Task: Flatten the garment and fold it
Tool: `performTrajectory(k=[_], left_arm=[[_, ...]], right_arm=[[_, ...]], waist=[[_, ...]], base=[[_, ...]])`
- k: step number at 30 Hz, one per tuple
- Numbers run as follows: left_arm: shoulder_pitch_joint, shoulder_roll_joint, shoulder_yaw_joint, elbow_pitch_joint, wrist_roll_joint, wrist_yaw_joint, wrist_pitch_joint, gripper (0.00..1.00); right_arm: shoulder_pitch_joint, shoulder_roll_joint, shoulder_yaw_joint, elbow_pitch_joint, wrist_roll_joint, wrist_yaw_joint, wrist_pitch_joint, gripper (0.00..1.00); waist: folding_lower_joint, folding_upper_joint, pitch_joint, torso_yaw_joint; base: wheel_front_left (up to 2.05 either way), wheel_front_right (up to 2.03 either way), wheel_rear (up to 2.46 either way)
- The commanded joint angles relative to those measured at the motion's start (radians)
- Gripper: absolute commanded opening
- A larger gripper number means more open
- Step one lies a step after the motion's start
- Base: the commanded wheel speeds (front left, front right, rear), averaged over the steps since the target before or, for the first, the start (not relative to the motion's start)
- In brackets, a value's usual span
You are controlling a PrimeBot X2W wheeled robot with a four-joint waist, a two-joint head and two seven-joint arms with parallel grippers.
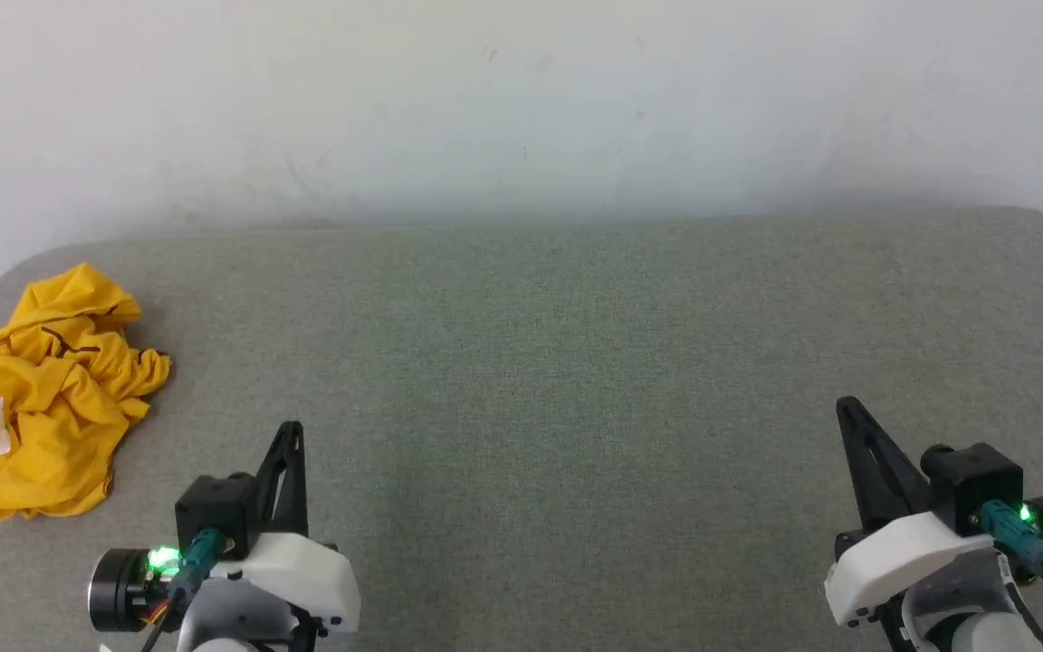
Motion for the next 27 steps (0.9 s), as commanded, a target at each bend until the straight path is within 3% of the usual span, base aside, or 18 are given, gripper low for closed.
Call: performTrajectory(k=[1,27], left_arm=[[-0.013,-0.001,0.004,-0.006,0.007,-0.008,0.000,0.00],[-0.013,-0.001,0.004,-0.006,0.007,-0.008,0.000,0.00]], right_arm=[[-0.014,0.003,0.000,0.001,-0.006,-0.002,0.000,0.00],[-0.014,0.003,0.000,0.001,-0.006,-0.002,0.000,0.00]], waist=[[0.0000,0.0000,0.000,0.000],[0.0000,0.0000,0.000,0.000]], base=[[0.00,0.00,0.00],[0.00,0.00,0.00]])
